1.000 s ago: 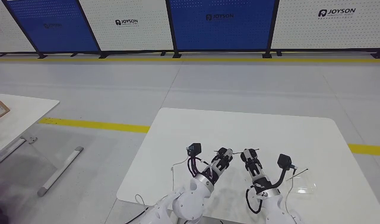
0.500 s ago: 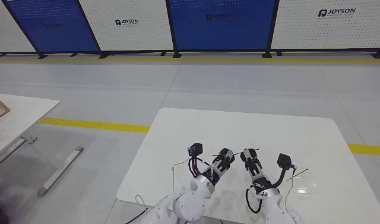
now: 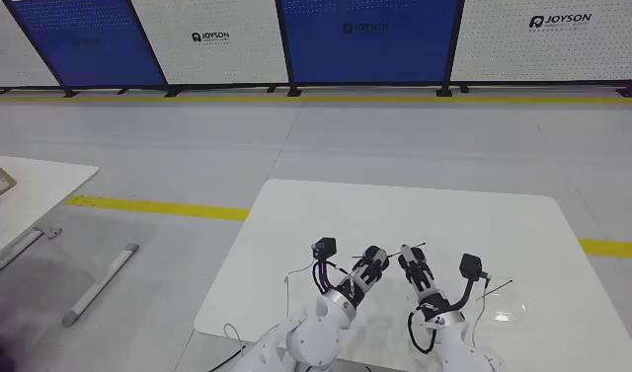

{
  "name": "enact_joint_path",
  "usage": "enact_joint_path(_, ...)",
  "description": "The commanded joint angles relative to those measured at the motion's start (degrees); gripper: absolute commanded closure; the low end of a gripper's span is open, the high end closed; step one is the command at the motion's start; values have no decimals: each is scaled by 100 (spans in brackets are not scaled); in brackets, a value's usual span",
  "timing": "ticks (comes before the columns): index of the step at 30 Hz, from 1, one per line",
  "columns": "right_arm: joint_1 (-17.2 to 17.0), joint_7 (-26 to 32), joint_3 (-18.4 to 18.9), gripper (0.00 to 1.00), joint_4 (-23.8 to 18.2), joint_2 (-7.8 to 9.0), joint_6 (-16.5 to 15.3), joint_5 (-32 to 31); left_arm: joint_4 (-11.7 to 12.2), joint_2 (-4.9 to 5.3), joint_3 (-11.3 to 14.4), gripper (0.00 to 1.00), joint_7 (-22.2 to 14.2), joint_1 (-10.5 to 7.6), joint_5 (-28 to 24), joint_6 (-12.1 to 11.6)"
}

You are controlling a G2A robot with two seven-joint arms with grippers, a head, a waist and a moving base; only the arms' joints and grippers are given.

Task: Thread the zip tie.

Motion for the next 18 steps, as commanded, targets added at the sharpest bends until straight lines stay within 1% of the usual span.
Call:
enact_joint_path(1,-22,-21,21,60,-5,-1,-45,-1,16,-9,1,100,3,-15,1,52)
enact_joint_path(6,-68,-36,74,60,-25,0,-112,-35,53,-28,19,100,-54,-49,-14,117)
enact_joint_path(8,-93,-58,98,69,-38,0,-155,-47,77,-33,21,100,-95,-66,-11,135)
enact_joint_path(10,-116,-70,119,71,-49,1,-186,-56,89,-39,21,100,-100,-75,-22,147)
enact_joint_path(12,-140,-80,146,69,-65,2,-200,-60,97,-46,25,100,-151,-83,-63,138)
enact_joint_path(13,-147,-84,158,71,-72,2,-203,-62,96,-47,25,100,-181,-86,-66,129)
enact_joint_path(15,-165,-95,178,79,-90,1,-221,-66,92,-47,15,100,-198,-81,-49,118)
enact_joint_path(16,-172,-99,183,94,-96,0,-234,-69,90,-47,11,100,-199,-77,-43,114)
enact_joint_path(17,-179,-103,188,100,-100,-1,-244,-77,88,-49,7,100,-198,-72,-39,111)
enact_joint_path(18,-183,-106,190,100,-102,-2,-250,-83,87,-50,4,100,-196,-68,-38,110)
